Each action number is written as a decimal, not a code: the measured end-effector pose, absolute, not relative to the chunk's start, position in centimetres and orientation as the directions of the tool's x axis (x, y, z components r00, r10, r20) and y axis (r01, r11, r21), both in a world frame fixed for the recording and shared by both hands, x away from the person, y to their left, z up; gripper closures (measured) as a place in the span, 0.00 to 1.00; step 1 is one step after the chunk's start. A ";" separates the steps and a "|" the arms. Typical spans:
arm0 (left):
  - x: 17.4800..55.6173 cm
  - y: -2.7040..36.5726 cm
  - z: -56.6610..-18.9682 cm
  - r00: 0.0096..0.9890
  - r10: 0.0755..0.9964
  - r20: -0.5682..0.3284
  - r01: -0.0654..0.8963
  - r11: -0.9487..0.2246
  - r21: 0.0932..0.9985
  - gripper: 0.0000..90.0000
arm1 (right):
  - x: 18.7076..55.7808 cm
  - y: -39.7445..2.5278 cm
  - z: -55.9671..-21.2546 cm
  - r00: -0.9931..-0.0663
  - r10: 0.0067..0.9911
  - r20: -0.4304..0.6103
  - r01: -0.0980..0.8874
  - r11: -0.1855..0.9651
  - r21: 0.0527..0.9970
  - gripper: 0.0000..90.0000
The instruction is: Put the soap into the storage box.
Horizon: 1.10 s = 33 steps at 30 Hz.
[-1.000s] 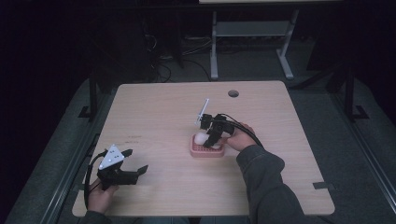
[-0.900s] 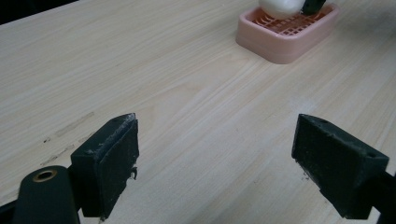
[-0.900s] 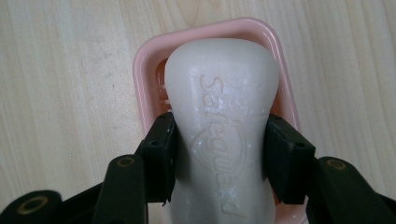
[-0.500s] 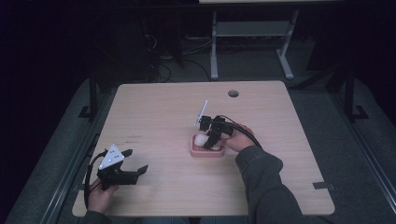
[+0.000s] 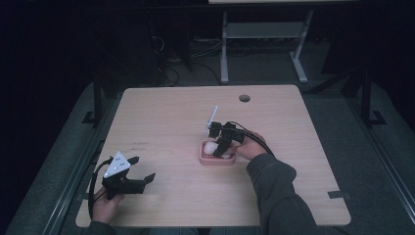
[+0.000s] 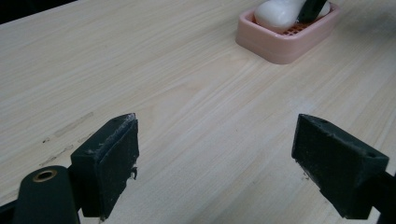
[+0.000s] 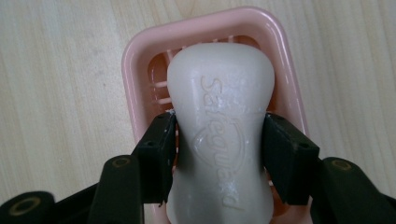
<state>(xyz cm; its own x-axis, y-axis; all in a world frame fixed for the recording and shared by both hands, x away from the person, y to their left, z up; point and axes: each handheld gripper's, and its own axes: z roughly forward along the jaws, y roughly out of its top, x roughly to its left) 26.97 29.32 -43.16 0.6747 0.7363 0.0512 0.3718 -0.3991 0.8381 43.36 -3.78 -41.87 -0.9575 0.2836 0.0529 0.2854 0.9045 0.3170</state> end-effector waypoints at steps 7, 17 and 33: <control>27.0 29.2 -43.2 0.675 0.736 0.050 0.371 -0.398 0.839 0.16 | 43.2 -4.3 -41.6 -0.953 0.298 0.054 0.299 0.899 0.321 0.46; 27.0 29.2 -43.2 0.677 0.735 0.050 0.371 -0.399 0.839 0.16 | 43.0 -4.9 -41.2 -0.948 0.312 0.057 0.312 0.888 0.338 0.45; 27.0 29.2 -43.2 0.677 0.734 0.054 0.370 -0.403 0.837 0.16 | 42.4 -5.5 -40.2 -0.948 0.314 0.049 0.310 0.878 0.364 0.45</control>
